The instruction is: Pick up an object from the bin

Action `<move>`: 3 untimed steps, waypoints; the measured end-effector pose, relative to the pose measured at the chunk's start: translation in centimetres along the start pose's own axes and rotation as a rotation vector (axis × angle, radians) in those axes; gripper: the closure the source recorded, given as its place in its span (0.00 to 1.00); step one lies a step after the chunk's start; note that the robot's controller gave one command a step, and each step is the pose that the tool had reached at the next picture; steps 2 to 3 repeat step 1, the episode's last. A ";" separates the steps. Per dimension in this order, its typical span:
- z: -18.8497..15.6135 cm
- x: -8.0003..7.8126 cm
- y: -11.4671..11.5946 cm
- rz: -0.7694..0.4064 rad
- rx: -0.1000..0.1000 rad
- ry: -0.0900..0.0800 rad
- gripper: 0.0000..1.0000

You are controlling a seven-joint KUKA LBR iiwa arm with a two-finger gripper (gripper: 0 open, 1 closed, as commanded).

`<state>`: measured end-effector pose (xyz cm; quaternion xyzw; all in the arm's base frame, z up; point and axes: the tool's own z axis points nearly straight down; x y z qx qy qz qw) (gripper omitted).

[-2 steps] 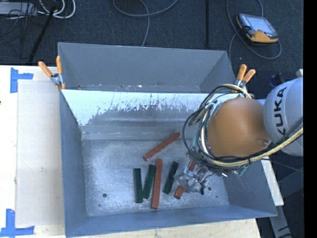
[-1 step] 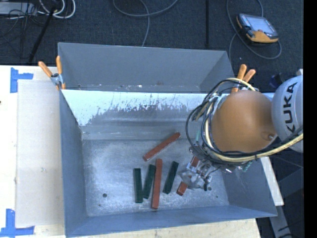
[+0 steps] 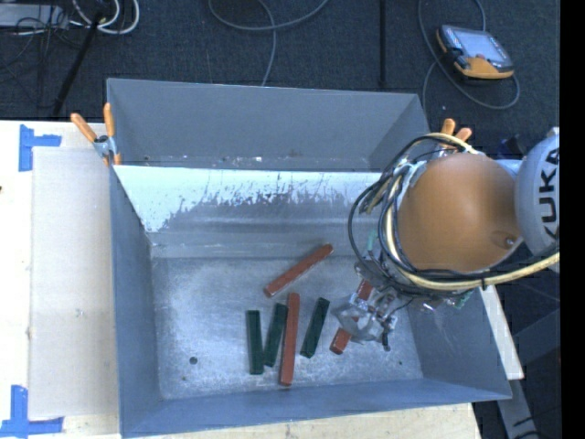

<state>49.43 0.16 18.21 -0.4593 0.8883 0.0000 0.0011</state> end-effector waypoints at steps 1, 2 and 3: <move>-1.5 -0.1 0.0 0.005 -0.001 0.000 1.00; -1.5 -0.1 0.0 0.005 -0.001 0.000 1.00; -1.5 -0.1 0.0 0.005 -0.001 0.000 1.00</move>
Offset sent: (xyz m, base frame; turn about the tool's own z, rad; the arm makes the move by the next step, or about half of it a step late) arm -0.0001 0.0001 0.0145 0.0000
